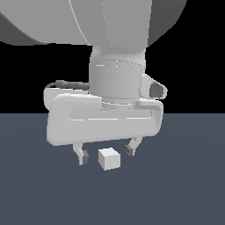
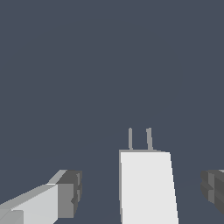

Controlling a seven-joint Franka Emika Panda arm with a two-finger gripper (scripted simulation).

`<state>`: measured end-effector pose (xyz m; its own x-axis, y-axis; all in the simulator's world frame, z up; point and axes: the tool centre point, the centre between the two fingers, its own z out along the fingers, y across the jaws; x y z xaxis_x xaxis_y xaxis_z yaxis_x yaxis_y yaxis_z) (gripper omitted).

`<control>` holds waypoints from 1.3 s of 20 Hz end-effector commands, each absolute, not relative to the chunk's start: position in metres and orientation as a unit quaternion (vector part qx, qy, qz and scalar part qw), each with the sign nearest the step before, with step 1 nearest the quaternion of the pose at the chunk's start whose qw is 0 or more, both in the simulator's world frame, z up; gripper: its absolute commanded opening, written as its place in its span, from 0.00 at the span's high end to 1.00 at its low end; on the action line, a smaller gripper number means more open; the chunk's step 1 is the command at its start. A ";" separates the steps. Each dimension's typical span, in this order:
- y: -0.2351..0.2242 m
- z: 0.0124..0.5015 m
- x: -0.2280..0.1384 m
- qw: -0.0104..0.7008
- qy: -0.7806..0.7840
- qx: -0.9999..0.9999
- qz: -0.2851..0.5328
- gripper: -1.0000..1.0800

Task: Plug the charger into the wall socket.

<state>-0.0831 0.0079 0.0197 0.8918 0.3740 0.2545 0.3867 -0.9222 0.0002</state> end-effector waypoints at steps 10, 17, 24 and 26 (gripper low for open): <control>0.008 0.012 -0.083 0.025 -0.196 -0.972 -0.126 1.00; 0.008 0.012 -0.082 0.025 -0.195 -0.972 -0.127 1.00; 0.016 0.021 -0.075 0.023 -0.175 -0.976 -0.128 1.00; 0.019 0.025 -0.071 0.022 -0.165 -0.978 -0.128 1.00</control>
<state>-0.0737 0.0163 0.0220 0.9084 0.3298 0.2568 0.3414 -0.9399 -0.0005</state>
